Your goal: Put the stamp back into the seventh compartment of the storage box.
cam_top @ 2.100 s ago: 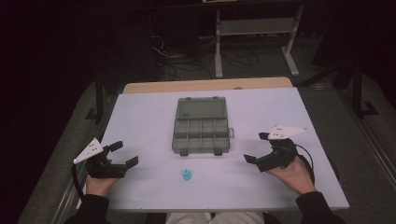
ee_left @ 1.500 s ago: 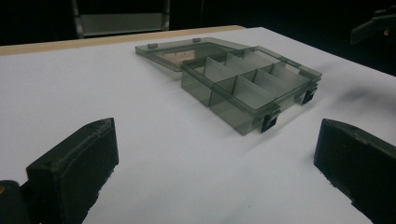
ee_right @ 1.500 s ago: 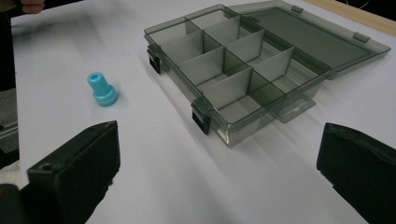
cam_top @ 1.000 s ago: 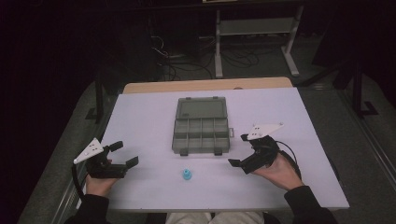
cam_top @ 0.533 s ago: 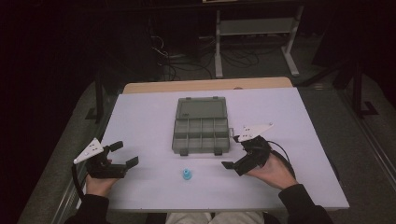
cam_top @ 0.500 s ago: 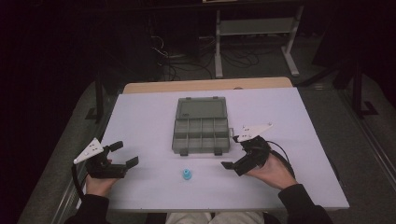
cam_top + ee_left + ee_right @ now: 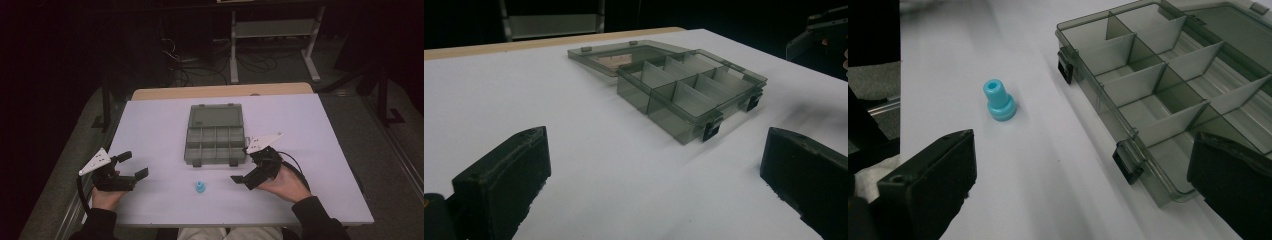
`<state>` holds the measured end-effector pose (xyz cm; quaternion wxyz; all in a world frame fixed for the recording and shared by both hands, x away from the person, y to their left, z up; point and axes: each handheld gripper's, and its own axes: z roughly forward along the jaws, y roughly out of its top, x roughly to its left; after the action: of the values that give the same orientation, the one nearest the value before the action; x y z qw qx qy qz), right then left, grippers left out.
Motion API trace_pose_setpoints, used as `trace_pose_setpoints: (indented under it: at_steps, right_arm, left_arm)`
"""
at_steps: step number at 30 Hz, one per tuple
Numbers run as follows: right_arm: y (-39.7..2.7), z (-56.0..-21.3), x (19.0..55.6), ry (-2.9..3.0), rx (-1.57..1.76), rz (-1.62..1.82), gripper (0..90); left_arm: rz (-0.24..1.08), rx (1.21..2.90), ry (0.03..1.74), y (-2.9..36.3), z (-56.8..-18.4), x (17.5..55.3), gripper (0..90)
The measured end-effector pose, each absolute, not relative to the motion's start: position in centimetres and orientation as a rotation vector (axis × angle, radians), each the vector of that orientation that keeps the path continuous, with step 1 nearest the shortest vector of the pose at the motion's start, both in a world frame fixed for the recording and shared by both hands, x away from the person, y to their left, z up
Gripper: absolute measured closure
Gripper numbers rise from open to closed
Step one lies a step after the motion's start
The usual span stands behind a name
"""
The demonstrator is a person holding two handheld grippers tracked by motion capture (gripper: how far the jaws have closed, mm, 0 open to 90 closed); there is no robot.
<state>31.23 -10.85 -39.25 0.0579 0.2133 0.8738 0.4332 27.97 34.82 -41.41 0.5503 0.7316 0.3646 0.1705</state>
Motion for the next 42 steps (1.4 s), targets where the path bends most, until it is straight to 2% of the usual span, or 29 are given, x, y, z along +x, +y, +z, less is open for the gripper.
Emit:
trace_pose_setpoints:
  at_steps: [42]
  right_arm:
    - [-4.3, -40.7, 31.3, 2.84, 0.435, 1.198, 0.0]
  left_arm:
    - [0.401, 1.734, 0.856, 34.8, -41.4, 28.0, 0.0]
